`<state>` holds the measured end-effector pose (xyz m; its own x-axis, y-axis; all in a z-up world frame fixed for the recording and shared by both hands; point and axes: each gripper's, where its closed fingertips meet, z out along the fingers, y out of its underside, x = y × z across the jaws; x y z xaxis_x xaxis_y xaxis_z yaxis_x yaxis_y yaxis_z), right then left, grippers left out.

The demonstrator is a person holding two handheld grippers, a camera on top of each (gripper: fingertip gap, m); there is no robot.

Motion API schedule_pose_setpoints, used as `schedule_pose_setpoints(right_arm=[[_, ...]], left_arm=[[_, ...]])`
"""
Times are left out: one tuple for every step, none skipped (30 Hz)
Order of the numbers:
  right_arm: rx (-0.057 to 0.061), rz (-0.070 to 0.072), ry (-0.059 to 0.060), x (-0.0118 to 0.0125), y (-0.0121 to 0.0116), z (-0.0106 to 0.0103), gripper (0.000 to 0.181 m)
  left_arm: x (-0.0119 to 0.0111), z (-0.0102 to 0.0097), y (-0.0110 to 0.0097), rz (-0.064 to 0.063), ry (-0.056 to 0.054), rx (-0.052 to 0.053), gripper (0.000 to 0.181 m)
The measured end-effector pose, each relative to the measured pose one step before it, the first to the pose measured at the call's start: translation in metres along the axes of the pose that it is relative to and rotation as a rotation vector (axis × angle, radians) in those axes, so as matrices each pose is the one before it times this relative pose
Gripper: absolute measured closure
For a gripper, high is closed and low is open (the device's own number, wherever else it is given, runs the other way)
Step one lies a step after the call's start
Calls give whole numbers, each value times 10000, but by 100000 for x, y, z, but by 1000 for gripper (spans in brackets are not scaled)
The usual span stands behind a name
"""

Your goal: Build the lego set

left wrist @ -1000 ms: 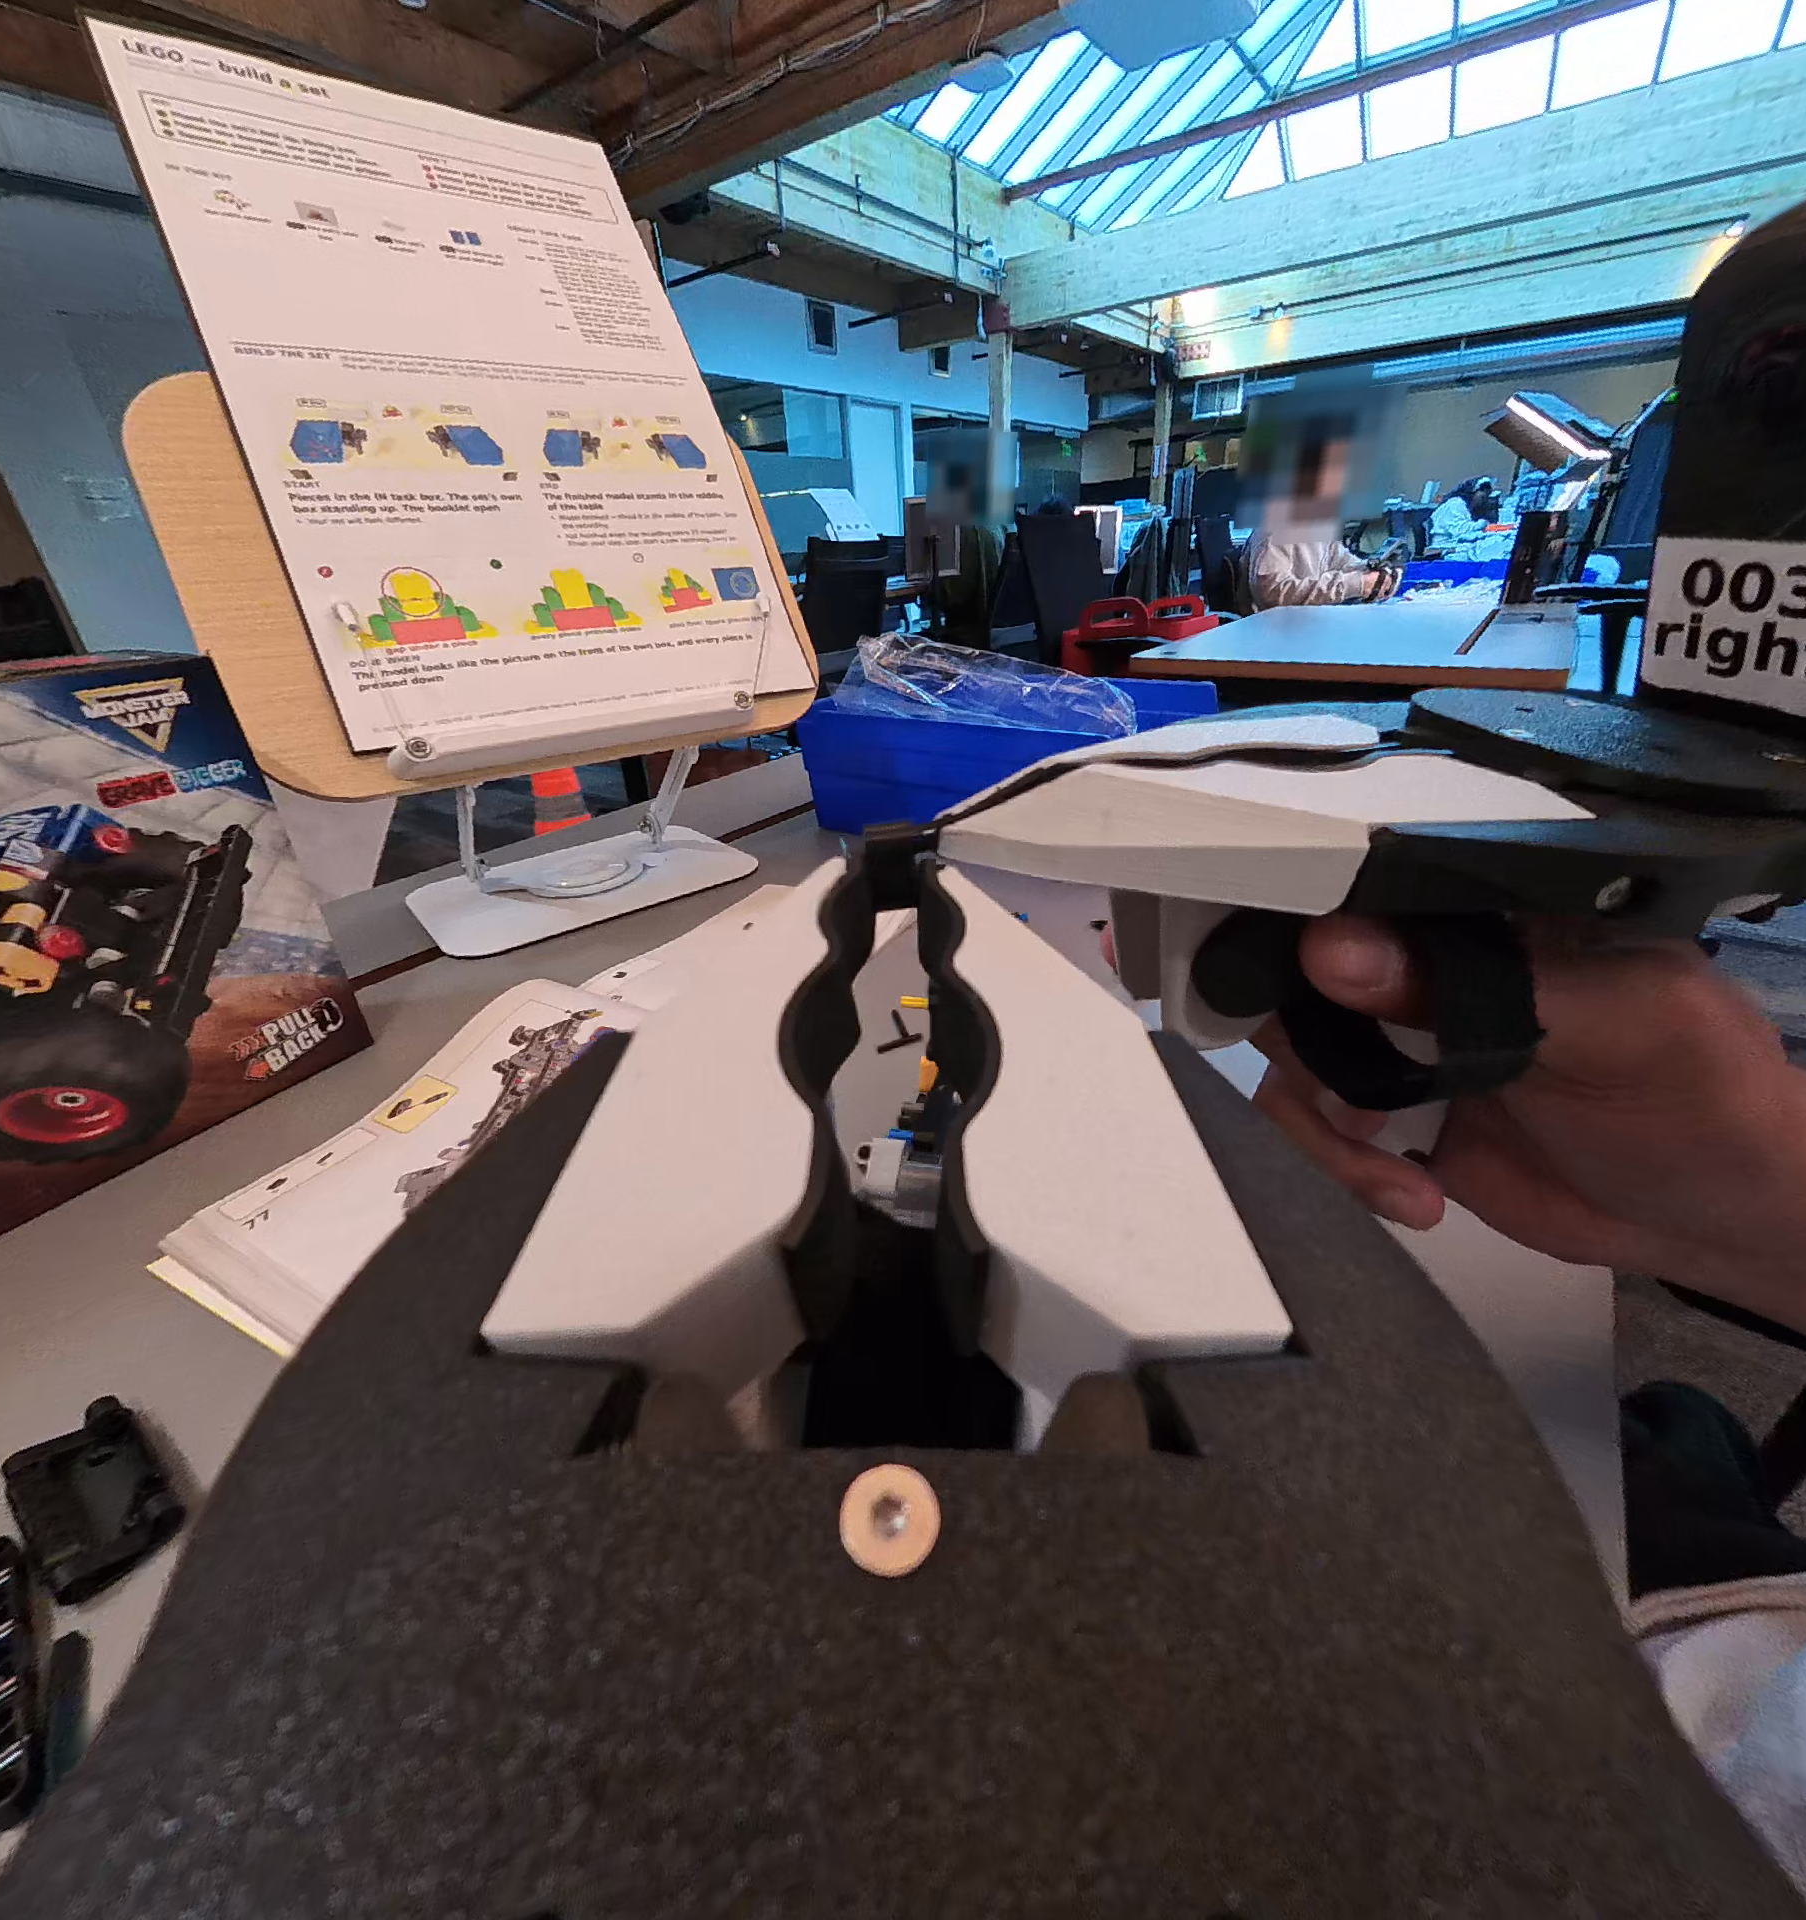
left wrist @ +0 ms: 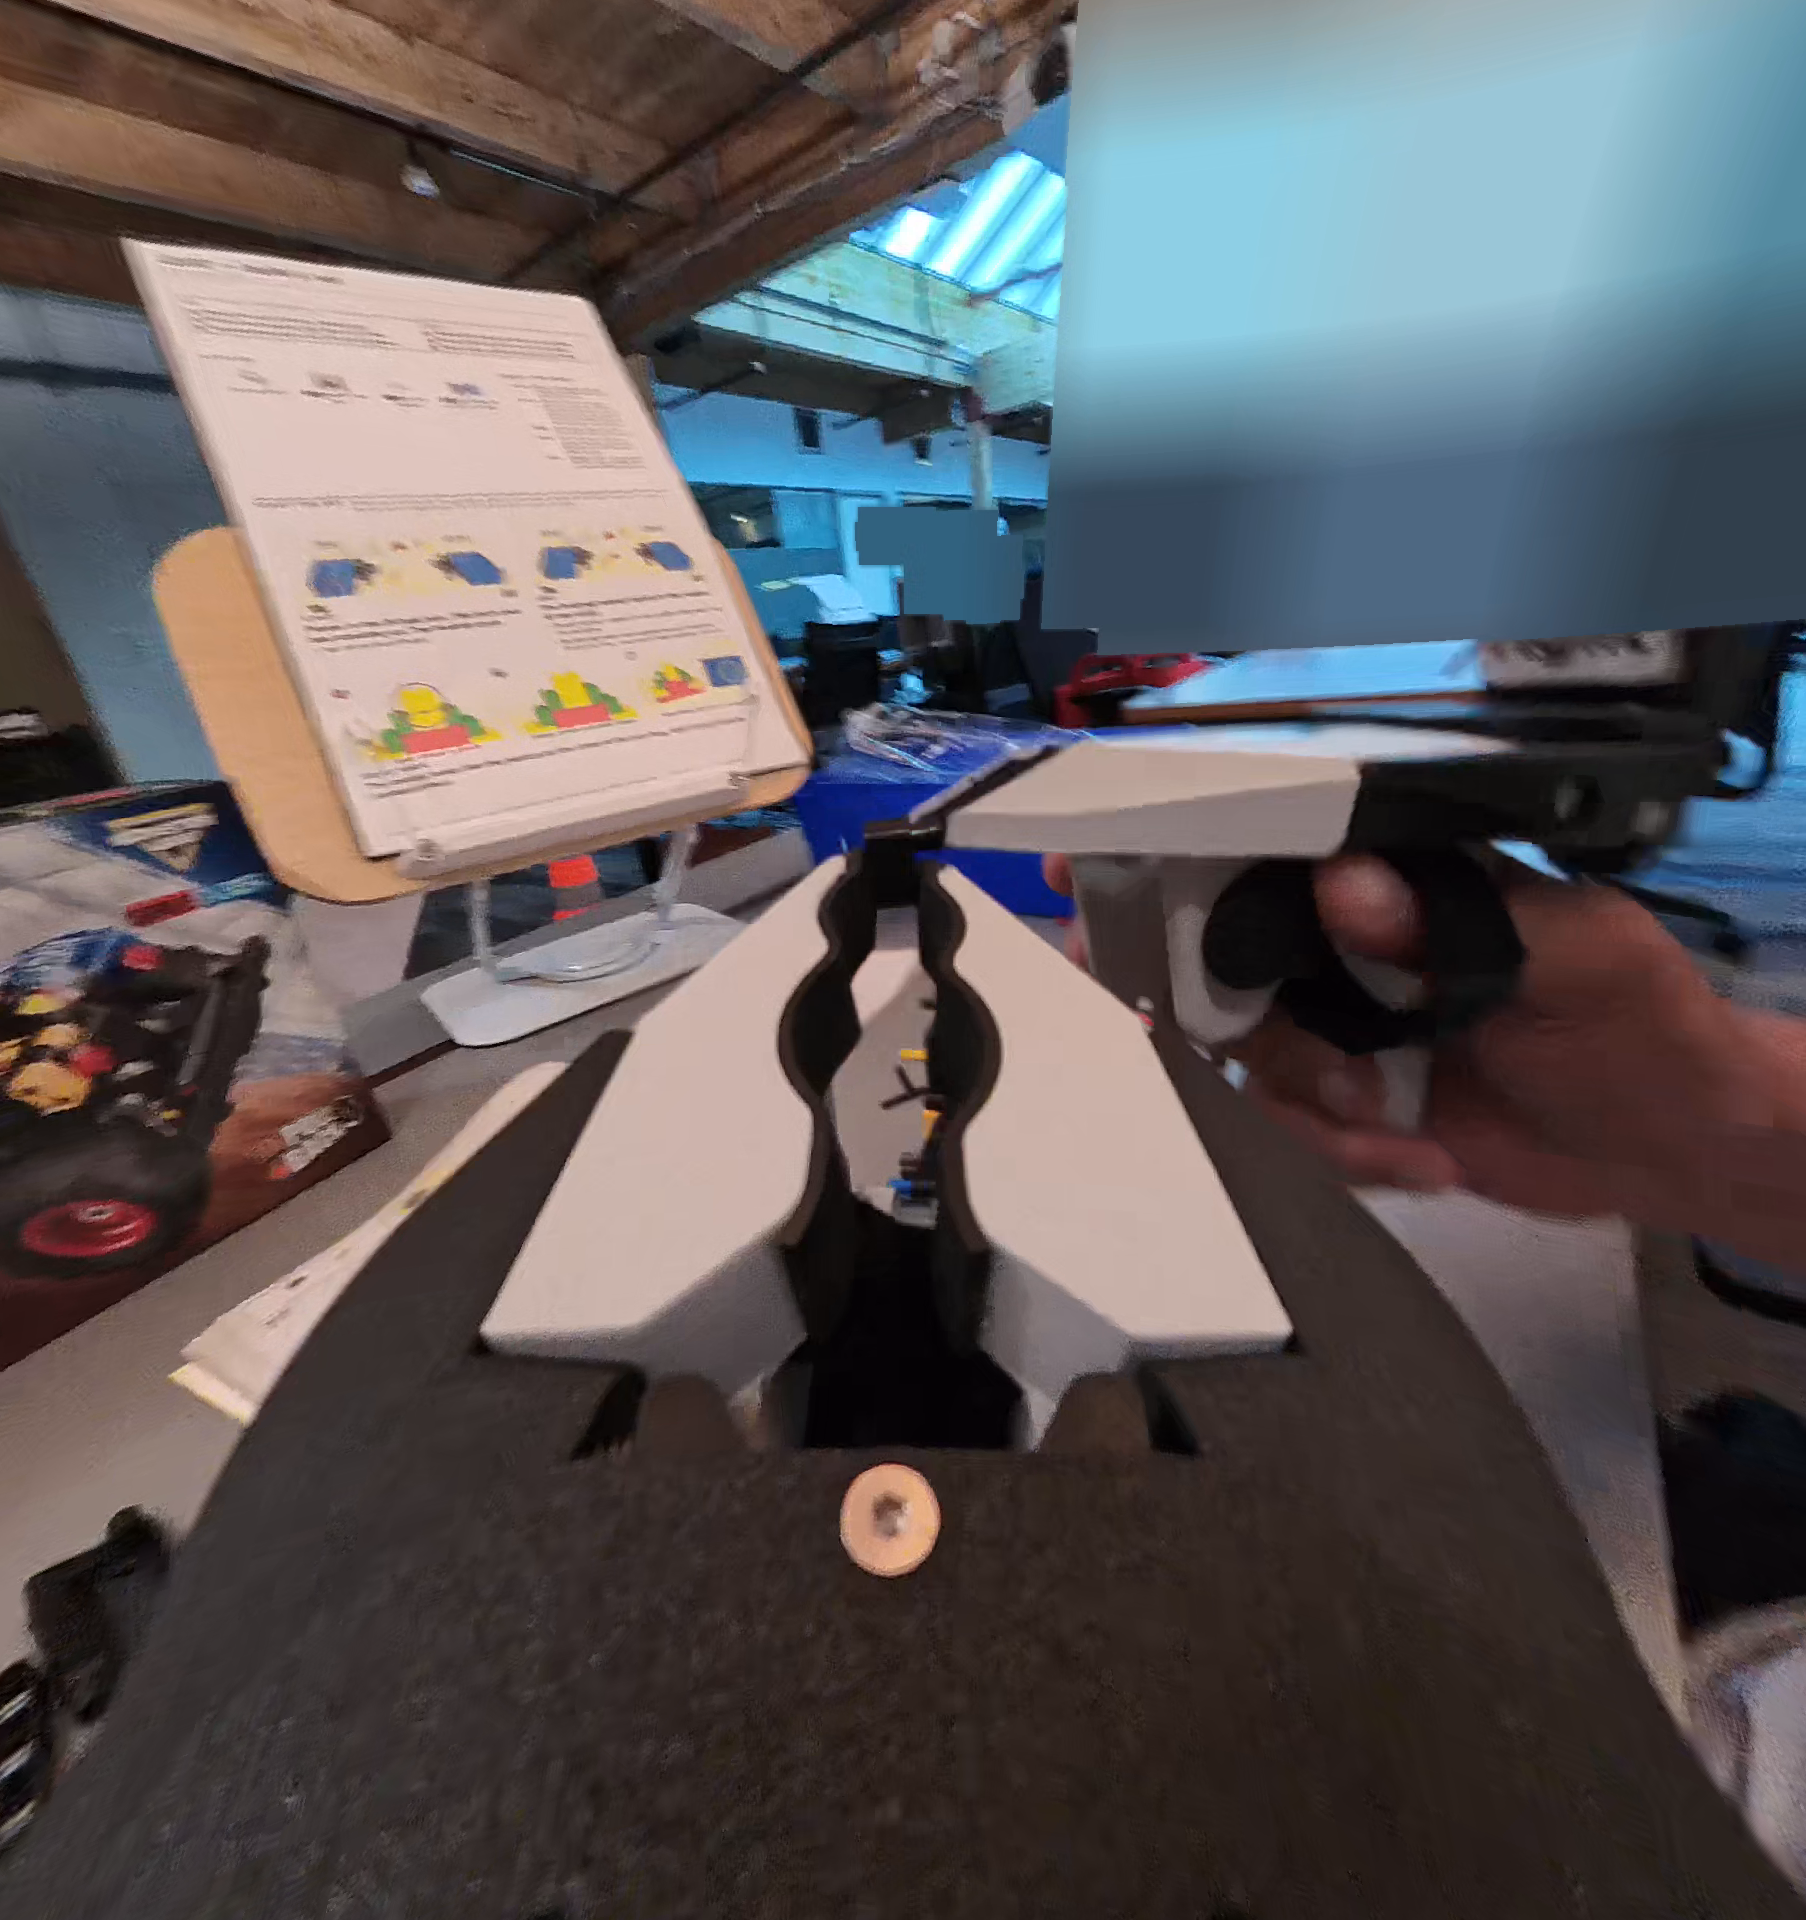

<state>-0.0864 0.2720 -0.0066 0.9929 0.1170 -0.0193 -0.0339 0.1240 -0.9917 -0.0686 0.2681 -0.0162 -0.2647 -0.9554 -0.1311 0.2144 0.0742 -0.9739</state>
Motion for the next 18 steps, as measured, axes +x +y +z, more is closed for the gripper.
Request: schedule_pose_setpoints(right_arm=[[-137,-79,-500,194,-268,-520,164],[-77,-200,-983,-550,-385,-713,156],[-208,-140,-591,-103,-176,-680,153],[-306,-125,-711,-407,55,-548,146],[-233,18,-1035,-1072,24,-462,146],[-202,139,-299,-69,92,-291,144],[-150,-11,-145,43,171,-163,142],[-90,64,-454,-522,150,-9,143],[96,128,-297,-332,-51,113,143],[59,8,-291,-385,83,260,144],[-138,-24,-166,-257,374,355,145],[-70,-128,116,146,262,298,149],[118,-75,2,-35,-23,175,152],[115,44,-135,-134,-77,50,153],[24,95,-84,-22,13,16,154],[-10,37,-25,30,77,47,153],[8,23,-112,-132,9,24,153],[54,58,-168,-230,-84,11,153]], left_arm=[[297,104,272,-149,513,-174,176],[236,-104,-24,-394,496,43,177],[779,-161,-211,-454,822,104,175],[486,-134,-85,-270,532,8,175],[467,-83,-133,-33,394,56,175],[929,-21,-244,-23,590,78,175],[579,102,-70,152,268,1,175],[386,185,205,249,120,-121,175],[477,191,229,117,189,-132,175],[381,124,-29,41,114,52,175],[399,121,23,5,163,30,176],[254,148,169,15,93,-89,175],[150,78,55,91,29,-17,175],[178,-2,-41,36,64,31,176],[46,-26,9,-10,34,-7,176],[-13,-48,46,20,11,-27,175],[111,-45,-6,48,64,2,175],[191,-43,-109,64,77,56,175]])
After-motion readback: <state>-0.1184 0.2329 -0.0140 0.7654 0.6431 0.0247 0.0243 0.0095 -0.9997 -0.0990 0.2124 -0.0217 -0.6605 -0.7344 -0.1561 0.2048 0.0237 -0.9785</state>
